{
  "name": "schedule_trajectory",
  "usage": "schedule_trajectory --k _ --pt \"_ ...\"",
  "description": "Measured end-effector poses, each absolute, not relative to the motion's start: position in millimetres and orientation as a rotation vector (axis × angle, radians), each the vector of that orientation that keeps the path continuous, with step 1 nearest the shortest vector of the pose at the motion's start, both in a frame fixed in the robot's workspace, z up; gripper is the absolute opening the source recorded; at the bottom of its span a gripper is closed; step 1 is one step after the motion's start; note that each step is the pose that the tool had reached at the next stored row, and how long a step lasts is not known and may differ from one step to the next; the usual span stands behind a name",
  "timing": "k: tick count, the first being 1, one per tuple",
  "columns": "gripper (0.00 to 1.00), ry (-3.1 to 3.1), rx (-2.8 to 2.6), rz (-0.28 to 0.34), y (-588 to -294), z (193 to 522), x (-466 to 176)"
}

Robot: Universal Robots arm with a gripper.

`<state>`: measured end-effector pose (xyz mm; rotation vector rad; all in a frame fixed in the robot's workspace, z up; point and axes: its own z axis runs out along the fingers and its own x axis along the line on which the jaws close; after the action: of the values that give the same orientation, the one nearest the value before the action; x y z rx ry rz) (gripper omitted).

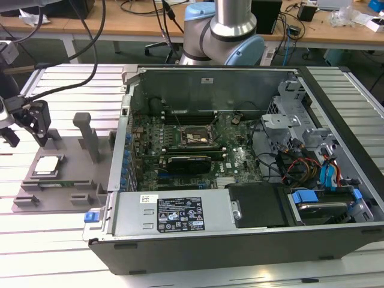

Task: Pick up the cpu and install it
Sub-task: 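Pick up the cpu and move it towards the insertion slot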

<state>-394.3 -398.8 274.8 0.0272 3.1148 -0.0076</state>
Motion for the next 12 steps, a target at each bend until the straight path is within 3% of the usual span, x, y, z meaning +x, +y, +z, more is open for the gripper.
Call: schedule_trajectory --k 12 --pt "0.6 3.115 0.027 -0.008 -398.8 262.8 -394.3"
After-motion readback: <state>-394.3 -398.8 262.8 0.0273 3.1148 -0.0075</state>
